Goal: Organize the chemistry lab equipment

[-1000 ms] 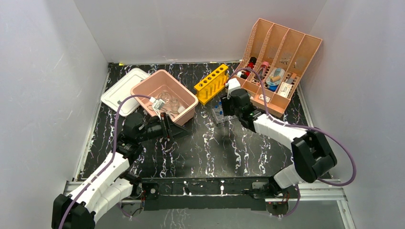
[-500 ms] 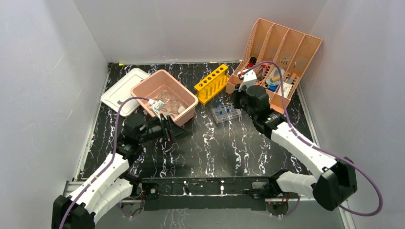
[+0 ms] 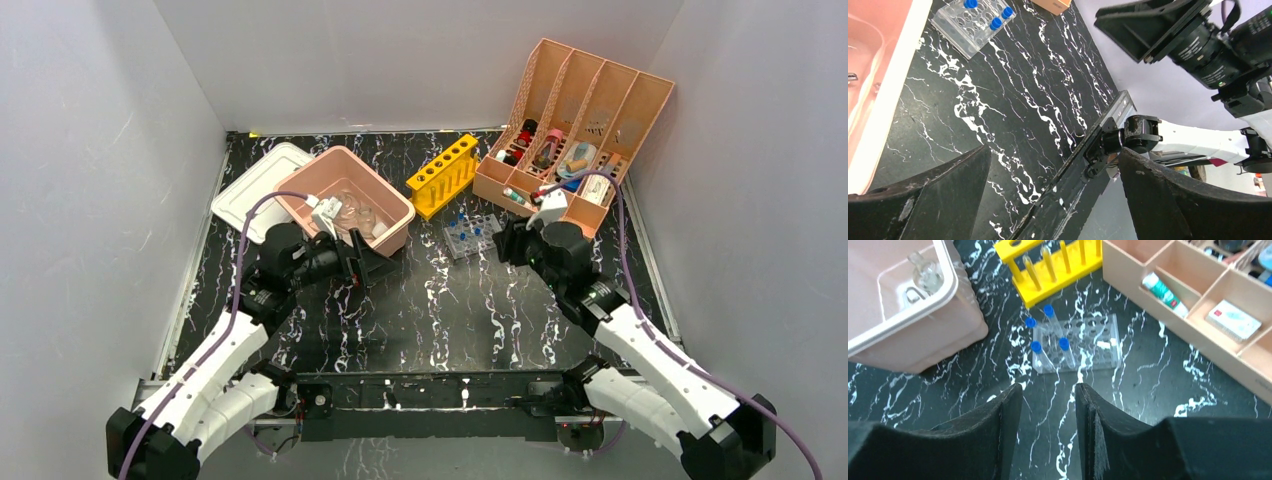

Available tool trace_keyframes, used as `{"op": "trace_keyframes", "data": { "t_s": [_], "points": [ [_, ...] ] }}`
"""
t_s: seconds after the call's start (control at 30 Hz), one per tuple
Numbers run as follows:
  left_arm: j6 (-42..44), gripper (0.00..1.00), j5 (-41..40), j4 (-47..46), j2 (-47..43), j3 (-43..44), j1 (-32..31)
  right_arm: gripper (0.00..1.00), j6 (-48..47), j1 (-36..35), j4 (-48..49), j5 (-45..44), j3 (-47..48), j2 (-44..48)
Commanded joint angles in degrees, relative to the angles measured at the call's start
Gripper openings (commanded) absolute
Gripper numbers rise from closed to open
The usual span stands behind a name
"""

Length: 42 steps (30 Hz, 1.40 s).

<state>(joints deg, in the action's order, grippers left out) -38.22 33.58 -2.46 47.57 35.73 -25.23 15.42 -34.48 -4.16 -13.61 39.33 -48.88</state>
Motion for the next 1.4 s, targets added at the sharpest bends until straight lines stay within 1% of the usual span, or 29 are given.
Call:
{"op": "trace_keyframes", "data": {
  "t_s": [0.0, 0.2, 0.27, 0.33, 0.43, 0.53, 0.57, 0.63, 0.7, 0.77, 0.83, 0.9, 0.97, 1.07, 1.17, 1.23, 1.3, 1.33, 1.37],
  "points": [
    [2.51, 0.98, -0.53, 2.28, 0.68, 3.32, 0.18, 0.54, 4.28, -0.15, -1.62, -0.45, -3.34, 4.06],
    [5.28, 0.98, -2.85, 4.55, 1.07, 4.99, 0.18, 0.53, 4.66, -0.15, -3.83, -1.63, -5.62, 6.37],
    [6.51, 0.98, -5.01, 6.20, 0.72, 5.69, 0.19, 0.43, 4.89, -0.14, -3.70, 0.25, -5.35, 4.65],
    [7.79, 0.98, -7.63, 7.58, -0.05, 6.49, 0.13, 0.41, 5.36, -0.22, -1.89, 5.26, -4.59, 1.66],
    [8.75, 0.98, -12.37, 9.51, -1.68, 8.37, 0.18, 0.33, 5.79, -0.57, 1.76, 8.07, -1.91, -3.21],
    [9.04, 0.98, -20.62, 12.34, -3.48, 11.21, 0.18, 0.18, 4.59, -2.01, 4.33, 7.84, 2.35, -8.33],
    [8.60, 0.98, -24.51, 14.04, -2.98, 12.43, 0.17, 0.16, 4.12, -2.65, 4.87, 7.46, 3.96, -10.11],
    [8.34, 0.98, -34.03, 21.63, 1.03, 18.02, 0.18, 0.16, 3.29, -4.39, 6.21, 6.77, 6.75, -13.30],
    [7.03, 0.98, -45.57, 29.70, 5.88, 24.83, 0.23, 0.19, 2.89, -6.85, 7.16, 6.40, 8.81, -16.07],
    [3.69, 0.98, -56.99, 37.05, 10.85, 30.20, 1.10, 0.31, 2.71, -8.63, 8.29, 6.21, 9.87, -18.06],
    [-0.12, 0.98, -62.10, 43.08, 15.29, 34.88, 4.33, 0.36, 2.76, -10.06, 9.06, 6.10, 10.14, -19.35],
    [-4.72, 0.98, -64.73, 46.41, 18.46, 37.91, 7.85, 0.39, 2.91, -11.16, 9.61, 5.77, 9.64, -19.88],
    [-6.22, 0.98, -65.53, 46.96, 20.37, 39.74, 11.29, 0.40, 3.15, -11.60, 9.93, 5.80, 8.82, -19.73],
    [-7.03, 0.98, -63.19, 45.99, 23.27, 42.88, 19.59, 0.41, 3.54, -11.75, 10.26, 5.82, 7.09, -18.88],
    [-9.57, 0.98, -54.31, 48.42, 29.51, 46.76, 30.31, 0.41, 3.75, -11.77, 10.34, 6.19, 6.00, -18.08],
    [-11.13, 0.97, -48.35, 48.99, 34.84, 47.53, 36.23, 0.41, 3.91, -11.83, 10.21, 6.38, 5.50, -17.55],
    [-13.89, 0.95, -46.82, 49.60, 38.08, 47.30, 40.21, 0.41, 3.87, -11.82, 10.32, 6.21, 4.74, -17.08],
    [-17.10, 0.91, -46.28, 48.53, 40.51, 44.83, 43.65, 0.41, 3.89, -11.82, 10.68, 5.97, 3.53, -16.83],
    [-18.05, 0.89, -45.29, 47.94, 41.54, 43.79, 45.01, 0.41, 4.08, -11.79, 11.05, 6.06, 3.07, -16.76]
  ]
}}
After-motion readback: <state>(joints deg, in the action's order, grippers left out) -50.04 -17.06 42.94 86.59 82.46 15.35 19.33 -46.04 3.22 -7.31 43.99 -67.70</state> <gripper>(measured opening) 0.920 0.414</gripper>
